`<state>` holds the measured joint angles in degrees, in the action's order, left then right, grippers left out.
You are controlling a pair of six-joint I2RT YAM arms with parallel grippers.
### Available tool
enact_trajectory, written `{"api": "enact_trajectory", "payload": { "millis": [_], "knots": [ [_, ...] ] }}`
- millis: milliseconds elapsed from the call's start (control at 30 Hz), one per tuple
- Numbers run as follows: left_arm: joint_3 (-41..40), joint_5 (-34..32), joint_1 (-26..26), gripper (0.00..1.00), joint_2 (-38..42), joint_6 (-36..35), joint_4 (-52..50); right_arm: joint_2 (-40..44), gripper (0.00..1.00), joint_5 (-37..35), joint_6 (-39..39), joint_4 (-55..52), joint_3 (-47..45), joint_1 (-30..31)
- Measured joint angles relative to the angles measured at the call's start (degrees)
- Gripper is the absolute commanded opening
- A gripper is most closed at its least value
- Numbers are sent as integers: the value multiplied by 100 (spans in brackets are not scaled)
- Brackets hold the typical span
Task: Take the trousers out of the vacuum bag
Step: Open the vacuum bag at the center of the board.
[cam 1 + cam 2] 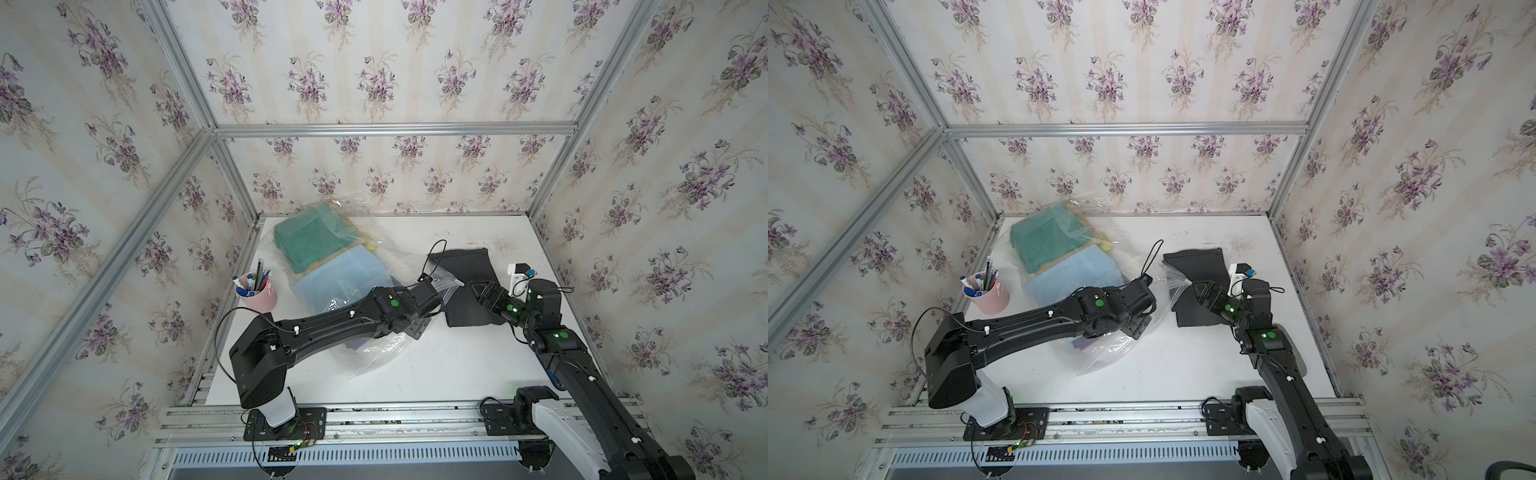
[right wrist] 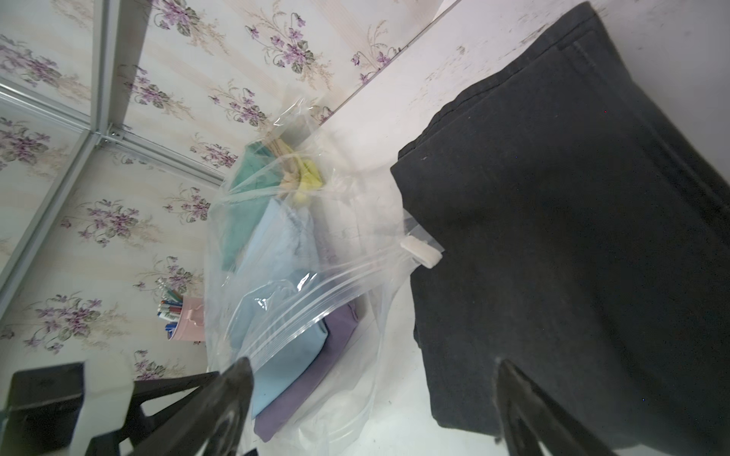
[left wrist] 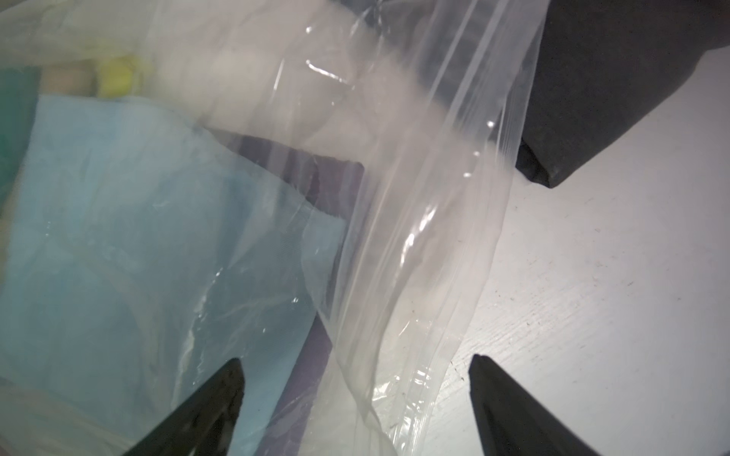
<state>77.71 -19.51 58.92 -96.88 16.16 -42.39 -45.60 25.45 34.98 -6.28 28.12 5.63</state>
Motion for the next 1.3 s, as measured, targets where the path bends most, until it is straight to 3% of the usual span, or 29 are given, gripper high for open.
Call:
{"api": "enact_trajectory", "payload": {
  "millis": [100, 267, 433, 633, 767, 1000, 1300],
  "knots": [
    [72, -157, 11, 69, -192, 151, -15, 267, 94, 179, 101, 13, -219, 2],
    [-46, -251, 11, 63, -234, 378, -24, 588, 93, 457, 267, 116, -588, 2],
    [-208, -291, 13, 33, -210, 511, -57, 704, 91, 874, 503, 474, -977, 44],
    [-170, -291, -55, 11, -201, 577, -59, 811, 84, 1139, 992, 1097, -1421, 654],
    [-144, -280, -120, 3, -76, 588, -101, 625, 75, 988, 1351, 1635, -1537, 1392],
    [-245, -79, -374, 2, 426, 586, -149, -136, 62, 345, 2094, 2811, -1770, 2347],
    [-599, 177, -490, 0, 920, 479, -103, -1718, 51, -638, 2509, 3963, -1290, 3578]
  ]
}}
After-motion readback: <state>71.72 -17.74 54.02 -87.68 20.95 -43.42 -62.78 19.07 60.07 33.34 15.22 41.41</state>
